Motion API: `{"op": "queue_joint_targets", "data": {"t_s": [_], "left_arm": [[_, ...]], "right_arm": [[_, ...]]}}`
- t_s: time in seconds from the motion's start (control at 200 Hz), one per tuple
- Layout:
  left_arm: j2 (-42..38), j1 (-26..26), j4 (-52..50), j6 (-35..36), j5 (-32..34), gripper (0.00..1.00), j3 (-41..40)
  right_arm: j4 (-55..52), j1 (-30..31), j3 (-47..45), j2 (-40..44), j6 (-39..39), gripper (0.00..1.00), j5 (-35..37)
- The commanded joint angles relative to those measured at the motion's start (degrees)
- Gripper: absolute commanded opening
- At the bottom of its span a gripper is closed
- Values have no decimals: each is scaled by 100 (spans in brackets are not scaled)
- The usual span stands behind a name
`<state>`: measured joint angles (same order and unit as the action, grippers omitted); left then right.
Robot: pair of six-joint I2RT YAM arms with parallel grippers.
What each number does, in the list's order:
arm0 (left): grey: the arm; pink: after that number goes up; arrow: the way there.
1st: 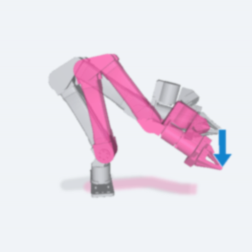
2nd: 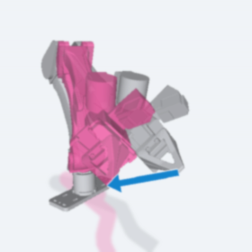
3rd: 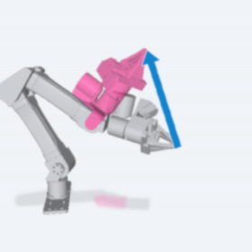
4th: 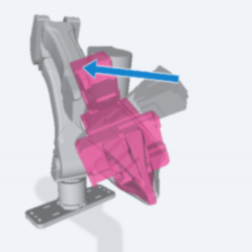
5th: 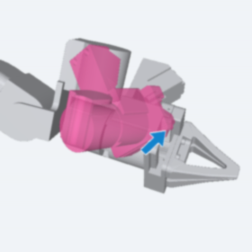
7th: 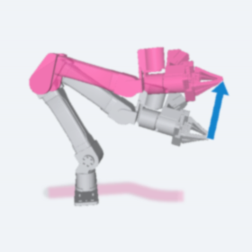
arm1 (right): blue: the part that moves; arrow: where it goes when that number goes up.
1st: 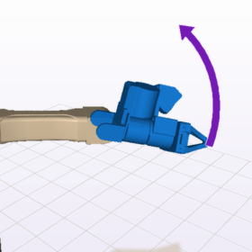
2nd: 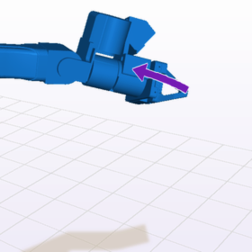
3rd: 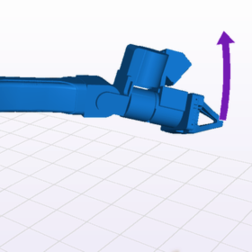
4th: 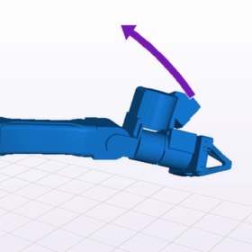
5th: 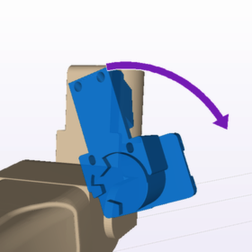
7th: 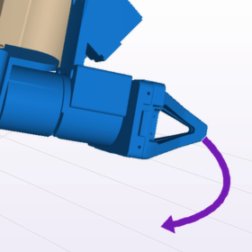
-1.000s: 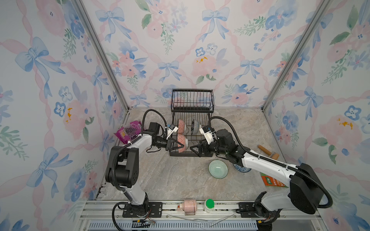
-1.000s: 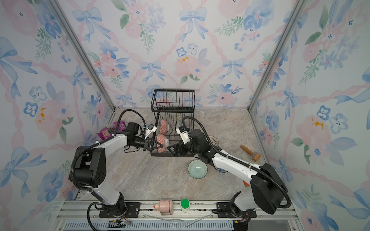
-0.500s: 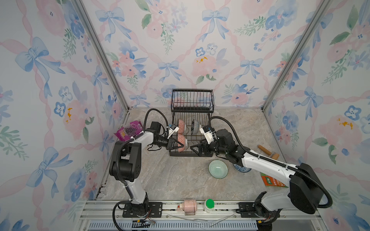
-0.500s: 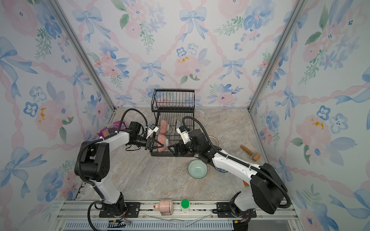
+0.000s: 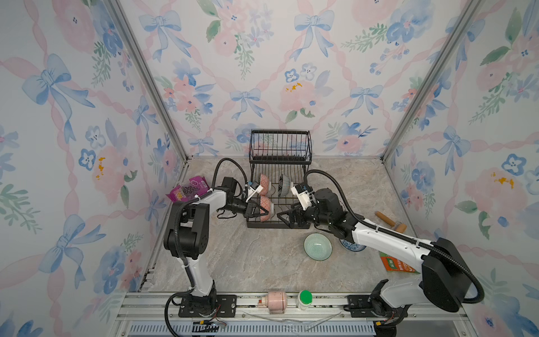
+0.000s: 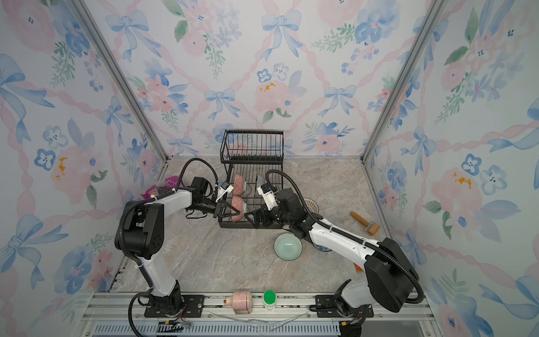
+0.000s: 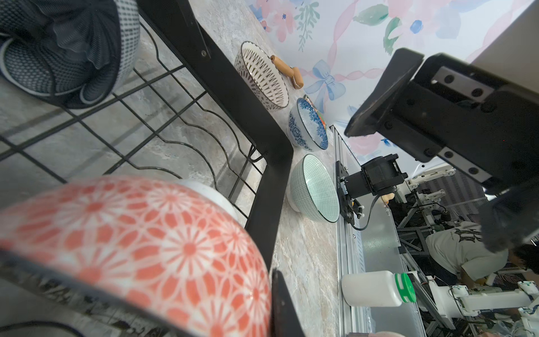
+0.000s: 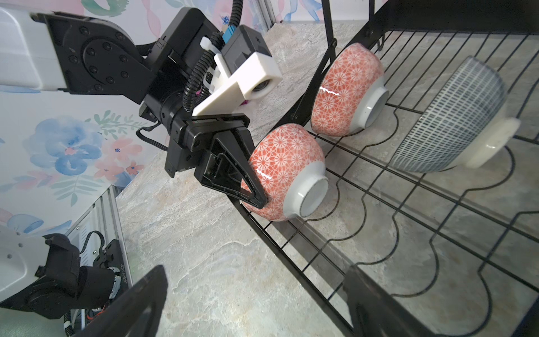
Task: Load bowls into a dish rack
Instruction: Place the bowl in the dish rack.
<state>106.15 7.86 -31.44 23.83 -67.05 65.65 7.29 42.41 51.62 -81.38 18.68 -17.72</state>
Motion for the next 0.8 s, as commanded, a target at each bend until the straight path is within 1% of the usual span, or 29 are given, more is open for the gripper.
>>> {"op": "queue_joint_targets", "data": {"t_s": [0.0,0.255,0.265,0.29,0.635,0.795], "left_arm": [[72,6,-64,229,14,0,150],[138,5,-82,219,257,0,159],[140,5,-88,218,384,0,159],[127,4,-91,222,451,0,160],[113,119,-158,157,929,0,194],[74,120,-163,104,970,0,242]], "right_arm": [[71,-15,-53,76,-22,96,23],[73,-8,-103,113,-76,96,40],[71,-6,-98,112,-82,96,40],[71,-6,-95,127,-82,96,24],[-284,-6,52,228,-230,96,2],[-459,32,190,178,-266,96,3]]}}
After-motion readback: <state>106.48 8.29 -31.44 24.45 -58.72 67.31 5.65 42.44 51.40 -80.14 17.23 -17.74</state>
